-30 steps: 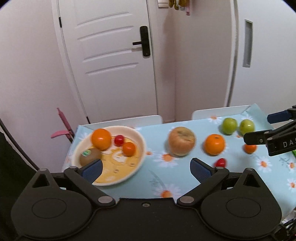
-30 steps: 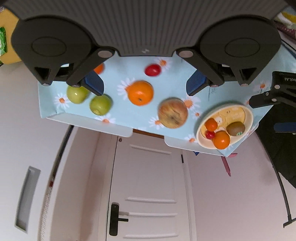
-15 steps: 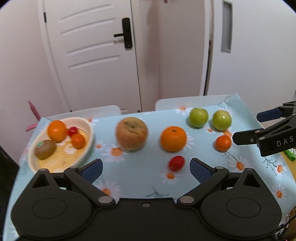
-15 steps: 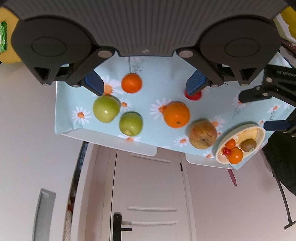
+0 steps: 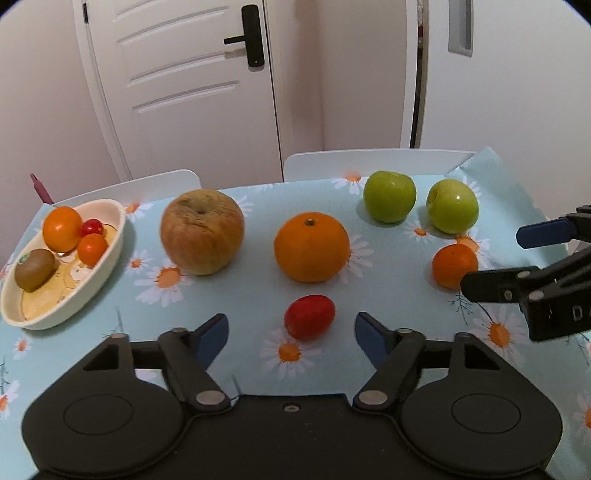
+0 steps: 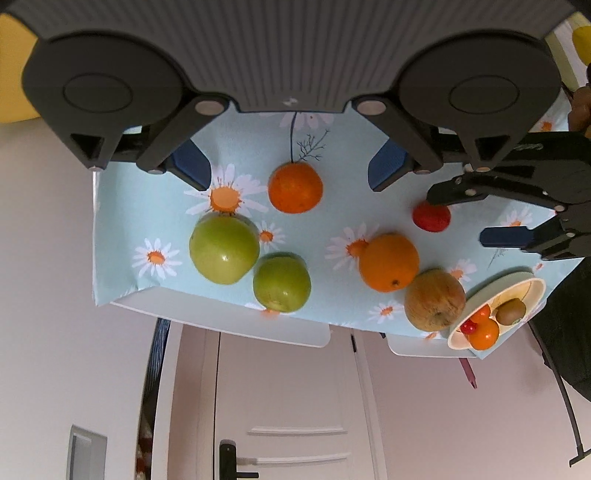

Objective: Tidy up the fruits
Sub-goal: 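Grasp the red tomato with the left tool while the right tool grasps a tangerine, then carry the red tomato and tangerine into the cream bowl and open both tools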

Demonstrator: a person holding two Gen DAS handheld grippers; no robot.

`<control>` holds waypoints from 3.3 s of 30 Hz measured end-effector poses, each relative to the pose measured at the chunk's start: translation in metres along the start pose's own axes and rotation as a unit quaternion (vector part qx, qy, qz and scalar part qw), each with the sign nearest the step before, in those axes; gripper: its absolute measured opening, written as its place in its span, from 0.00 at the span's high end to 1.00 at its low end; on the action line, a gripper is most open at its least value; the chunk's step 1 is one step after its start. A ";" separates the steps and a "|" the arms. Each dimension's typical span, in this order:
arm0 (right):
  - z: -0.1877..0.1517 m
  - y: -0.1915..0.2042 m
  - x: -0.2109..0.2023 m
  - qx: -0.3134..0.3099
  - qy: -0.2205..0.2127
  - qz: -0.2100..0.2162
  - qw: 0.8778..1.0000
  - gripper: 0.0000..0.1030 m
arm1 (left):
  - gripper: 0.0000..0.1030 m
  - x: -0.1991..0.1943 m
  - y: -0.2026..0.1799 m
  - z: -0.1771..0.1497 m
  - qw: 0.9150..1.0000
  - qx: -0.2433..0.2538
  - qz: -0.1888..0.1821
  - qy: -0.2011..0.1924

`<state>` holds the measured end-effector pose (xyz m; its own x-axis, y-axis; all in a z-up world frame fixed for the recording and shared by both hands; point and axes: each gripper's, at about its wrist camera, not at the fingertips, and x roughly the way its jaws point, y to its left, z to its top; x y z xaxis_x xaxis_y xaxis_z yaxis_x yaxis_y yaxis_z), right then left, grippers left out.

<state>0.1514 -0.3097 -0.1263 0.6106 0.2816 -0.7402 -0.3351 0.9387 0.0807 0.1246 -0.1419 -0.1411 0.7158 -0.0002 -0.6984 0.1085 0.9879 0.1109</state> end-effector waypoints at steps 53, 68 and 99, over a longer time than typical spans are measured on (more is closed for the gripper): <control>0.031 0.047 -0.009 -0.032 -0.009 0.033 0.999 0.49 | 0.64 -0.058 0.035 -0.008 0.999 -0.041 0.021 -0.016; 0.089 0.136 -0.029 -0.059 -0.043 0.074 0.995 0.49 | 0.64 -0.115 0.121 0.007 0.994 -0.059 0.077 -0.049; 0.140 0.282 0.083 0.006 0.016 0.014 1.000 0.49 | 0.64 -0.004 0.294 0.011 1.000 -0.004 0.010 0.012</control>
<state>0.2079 0.0064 -0.0712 0.5771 0.3010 -0.7591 -0.3432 0.9329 0.1091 0.1618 0.1467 -0.0980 0.7013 0.0235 -0.7125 0.0879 0.9890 0.1192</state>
